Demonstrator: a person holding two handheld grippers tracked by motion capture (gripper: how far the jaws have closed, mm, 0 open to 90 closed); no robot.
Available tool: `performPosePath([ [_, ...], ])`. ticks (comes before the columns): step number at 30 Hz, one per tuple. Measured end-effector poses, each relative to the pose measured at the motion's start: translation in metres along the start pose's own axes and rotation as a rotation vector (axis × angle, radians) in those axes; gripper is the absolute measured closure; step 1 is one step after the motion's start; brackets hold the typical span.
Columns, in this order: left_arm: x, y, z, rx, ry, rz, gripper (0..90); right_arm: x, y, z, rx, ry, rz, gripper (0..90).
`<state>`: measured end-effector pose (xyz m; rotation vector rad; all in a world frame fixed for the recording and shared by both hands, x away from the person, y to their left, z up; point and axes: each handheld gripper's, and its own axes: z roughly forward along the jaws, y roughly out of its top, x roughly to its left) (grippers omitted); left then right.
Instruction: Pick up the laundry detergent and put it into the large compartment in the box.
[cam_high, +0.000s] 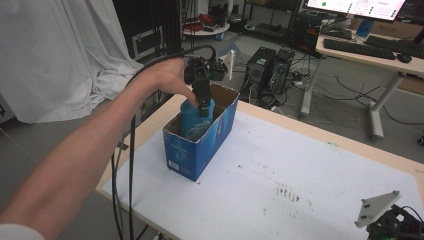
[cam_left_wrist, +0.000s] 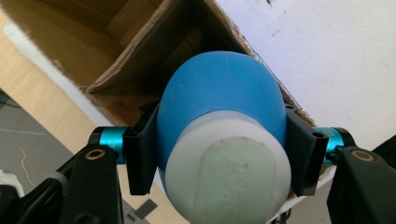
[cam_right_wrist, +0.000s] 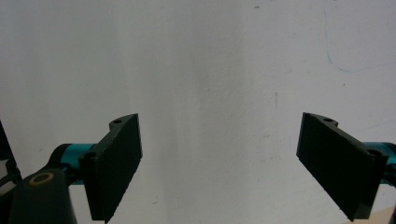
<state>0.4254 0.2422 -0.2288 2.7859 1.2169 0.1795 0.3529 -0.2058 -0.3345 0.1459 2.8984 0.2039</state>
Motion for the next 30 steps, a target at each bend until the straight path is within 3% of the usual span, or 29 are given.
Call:
performPosePath([
  [6, -0.001, 0.0, 0.016, 0.009, -0.011, 0.033, 38.3, 0.0, 0.0, 0.001, 0.001, 0.002, -0.005, 13.3],
  [17, 0.002, -0.002, 0.036, 0.02, -0.018, 0.047, 38.2, -0.001, -0.001, 0.005, 0.007, 0.008, 0.003, 13.3],
  [23, 0.003, -0.006, 0.045, 0.026, -0.027, 0.052, 38.2, -0.001, -0.001, 0.006, 0.005, 0.01, -0.001, 13.3],
  [25, 0.004, -0.007, 0.045, 0.008, -0.03, 0.048, 38.1, -0.001, -0.001, 0.006, 0.004, 0.01, 0.0, 13.3],
  [30, 0.004, -0.007, 0.046, -0.002, -0.031, 0.073, 38.1, -0.001, 0.0, 0.006, 0.007, 0.006, 0.001, 13.3],
])
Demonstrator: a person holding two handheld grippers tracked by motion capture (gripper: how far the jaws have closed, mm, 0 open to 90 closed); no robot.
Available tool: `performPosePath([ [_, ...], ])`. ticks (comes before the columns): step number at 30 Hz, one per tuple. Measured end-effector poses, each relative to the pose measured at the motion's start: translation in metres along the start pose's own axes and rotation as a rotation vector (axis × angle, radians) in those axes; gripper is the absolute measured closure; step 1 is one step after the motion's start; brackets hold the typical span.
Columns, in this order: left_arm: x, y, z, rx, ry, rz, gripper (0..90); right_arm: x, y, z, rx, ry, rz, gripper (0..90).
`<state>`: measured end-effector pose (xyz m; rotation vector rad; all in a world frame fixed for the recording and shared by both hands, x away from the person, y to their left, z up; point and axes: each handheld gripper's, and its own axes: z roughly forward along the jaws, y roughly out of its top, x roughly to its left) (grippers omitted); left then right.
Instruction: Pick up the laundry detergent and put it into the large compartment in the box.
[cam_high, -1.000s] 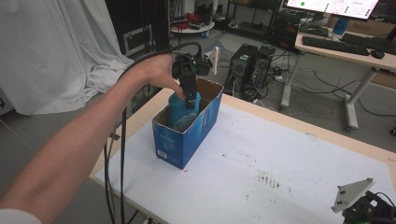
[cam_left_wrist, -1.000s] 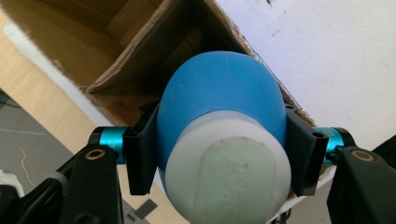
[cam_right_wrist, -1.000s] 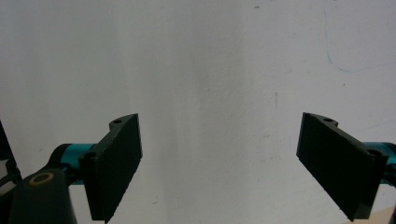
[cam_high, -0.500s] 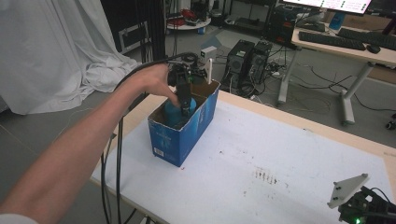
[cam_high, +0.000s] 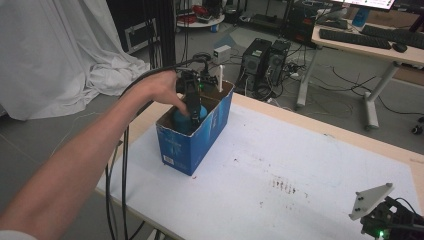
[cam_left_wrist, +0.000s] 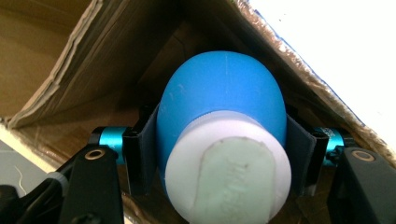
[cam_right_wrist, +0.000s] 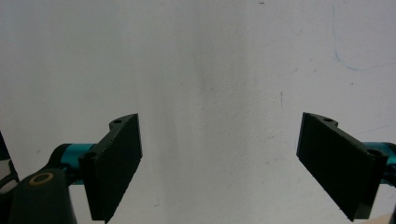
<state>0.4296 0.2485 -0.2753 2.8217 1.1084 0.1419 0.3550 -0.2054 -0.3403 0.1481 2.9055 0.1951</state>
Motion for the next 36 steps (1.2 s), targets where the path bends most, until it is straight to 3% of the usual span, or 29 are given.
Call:
performPosePath([
  [24, -0.0008, 0.0023, 0.0001, 0.023, -0.005, 0.001, 37.4, 0.0016, 0.0018, 0.0004, -0.003, 0.006, 0.002, 13.3],
  [27, -0.0007, 0.0019, 0.0004, 0.024, -0.005, -0.016, 33.7, 0.0018, 0.0018, 0.0004, -0.001, 0.009, 0.004, 13.3],
  [36, 0.0006, 0.0007, -0.0007, 0.026, -0.017, -0.016, 29.7, 0.0021, 0.0021, 0.0008, 0.001, 0.012, -0.002, 13.3],
])
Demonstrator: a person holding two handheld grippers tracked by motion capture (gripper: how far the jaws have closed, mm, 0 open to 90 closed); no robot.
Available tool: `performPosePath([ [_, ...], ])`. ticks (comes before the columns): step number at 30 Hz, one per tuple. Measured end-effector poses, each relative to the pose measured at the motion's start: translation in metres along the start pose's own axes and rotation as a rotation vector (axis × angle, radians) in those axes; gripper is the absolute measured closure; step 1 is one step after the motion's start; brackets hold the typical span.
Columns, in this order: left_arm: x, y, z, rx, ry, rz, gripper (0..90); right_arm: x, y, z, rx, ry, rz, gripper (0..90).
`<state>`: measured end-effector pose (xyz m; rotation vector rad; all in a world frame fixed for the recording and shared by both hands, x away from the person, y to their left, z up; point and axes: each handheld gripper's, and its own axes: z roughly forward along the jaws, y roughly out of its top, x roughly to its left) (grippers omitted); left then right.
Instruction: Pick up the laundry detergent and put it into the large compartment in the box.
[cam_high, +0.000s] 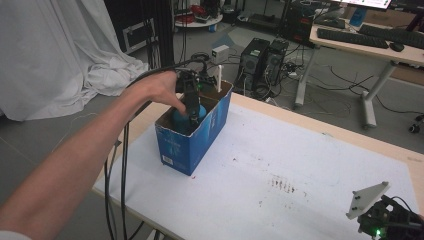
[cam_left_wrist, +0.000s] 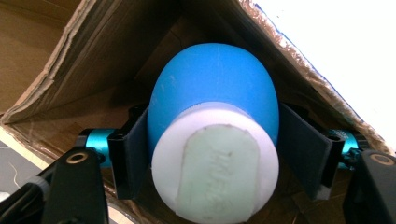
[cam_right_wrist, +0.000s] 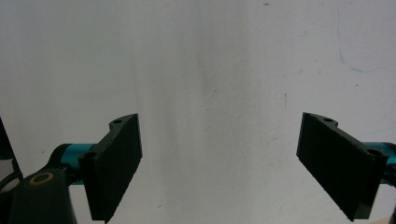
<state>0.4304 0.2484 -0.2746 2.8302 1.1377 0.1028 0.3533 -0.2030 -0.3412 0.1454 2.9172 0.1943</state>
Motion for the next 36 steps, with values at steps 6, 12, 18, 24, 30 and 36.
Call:
performPosePath([
  [6, 0.003, 0.0, -0.004, -0.012, -0.01, -0.011, 27.1, 0.0, 0.0, 0.0, 0.003, 0.0, -0.003, 13.3],
  [12, 0.001, 0.002, -0.011, -0.013, -0.003, -0.007, 26.2, 0.0, -0.001, -0.001, 0.002, 0.0, 0.004, 13.3],
  [18, 0.0, 0.004, -0.026, -0.025, 0.02, -0.005, 26.3, 0.0, -0.001, -0.001, 0.0, -0.001, -0.003, 13.3],
  [24, -0.006, 0.01, -0.044, -0.043, 0.039, 0.021, 26.3, 0.0, -0.001, -0.001, 0.002, 0.004, 0.006, 13.3],
  [30, -0.017, 0.02, -0.061, -0.064, 0.055, 0.059, 24.3, 0.0, 0.0, -0.001, -0.002, 0.001, -0.003, 13.3],
  [36, -0.031, 0.033, -0.068, -0.064, 0.063, 0.093, 24.3, 0.0, -0.001, -0.003, -0.003, -0.002, 0.008, 13.3],
])
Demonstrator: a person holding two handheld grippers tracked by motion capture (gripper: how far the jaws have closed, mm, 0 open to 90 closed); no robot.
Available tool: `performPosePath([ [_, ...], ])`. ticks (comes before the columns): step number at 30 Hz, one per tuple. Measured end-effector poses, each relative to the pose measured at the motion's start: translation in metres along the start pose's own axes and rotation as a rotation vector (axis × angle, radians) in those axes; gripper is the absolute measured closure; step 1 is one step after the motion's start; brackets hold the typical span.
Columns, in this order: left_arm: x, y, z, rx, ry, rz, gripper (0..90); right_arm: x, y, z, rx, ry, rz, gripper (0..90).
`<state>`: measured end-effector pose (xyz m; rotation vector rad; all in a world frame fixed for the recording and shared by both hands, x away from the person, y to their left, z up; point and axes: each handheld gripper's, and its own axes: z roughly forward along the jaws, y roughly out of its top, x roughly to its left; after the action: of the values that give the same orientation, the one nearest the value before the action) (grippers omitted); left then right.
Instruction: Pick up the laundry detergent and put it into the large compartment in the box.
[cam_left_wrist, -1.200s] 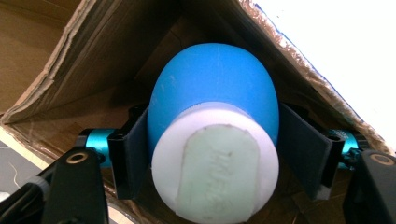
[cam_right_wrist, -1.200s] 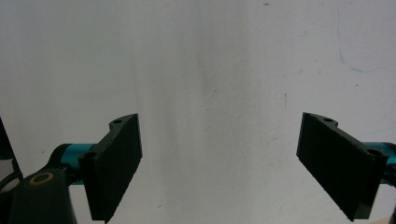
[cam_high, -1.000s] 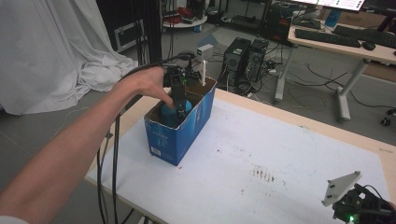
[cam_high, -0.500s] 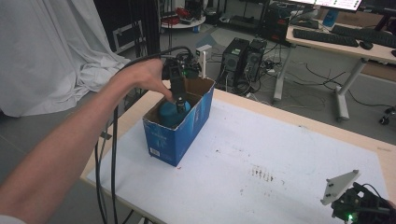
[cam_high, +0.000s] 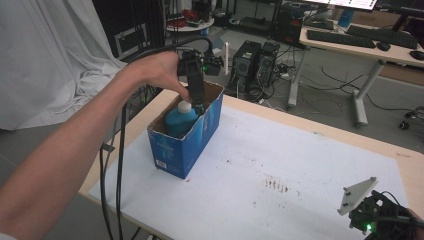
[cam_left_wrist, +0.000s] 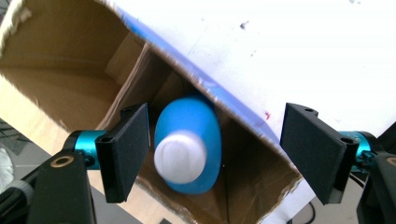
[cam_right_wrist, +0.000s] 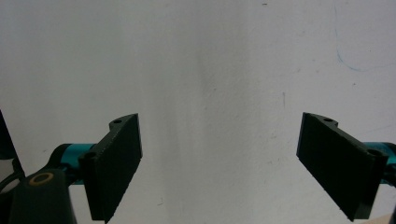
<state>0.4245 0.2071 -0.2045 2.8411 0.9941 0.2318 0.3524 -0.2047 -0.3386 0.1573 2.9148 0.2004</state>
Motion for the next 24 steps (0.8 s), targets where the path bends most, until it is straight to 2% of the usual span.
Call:
performPosePath([
  [5, -0.011, 0.015, -0.004, -0.005, 0.001, 0.036, 24.3, 0.0, -0.001, -0.001, 0.0, -0.001, -0.004, 13.3],
  [8, -0.025, 0.032, -0.008, -0.01, 0.0, 0.092, 24.3, 0.0, -0.001, -0.001, 0.0, -0.001, -0.001, 13.3],
  [10, -0.03, 0.037, -0.009, -0.014, -0.004, 0.104, 24.3, 0.0, -0.001, -0.001, 0.001, -0.002, -0.002, 13.3],
  [11, -0.038, 0.045, -0.012, -0.018, -0.006, 0.132, 24.3, -0.001, -0.001, -0.001, 0.0, -0.001, -0.002, 13.3],
  [15, -0.056, 0.06, -0.015, -0.036, -0.012, 0.181, 24.3, -0.001, 0.001, -0.001, 0.005, -0.001, -0.002, 13.3],
  [18, -0.075, 0.075, -0.014, -0.033, -0.025, 0.252, 24.3, -0.001, 0.002, -0.002, 0.004, -0.003, -0.001, 13.3],
  [24, -0.101, 0.093, -0.008, -0.047, -0.024, 0.318, 21.9, 0.0, 0.003, -0.003, 0.013, -0.002, -0.007, 13.3],
])
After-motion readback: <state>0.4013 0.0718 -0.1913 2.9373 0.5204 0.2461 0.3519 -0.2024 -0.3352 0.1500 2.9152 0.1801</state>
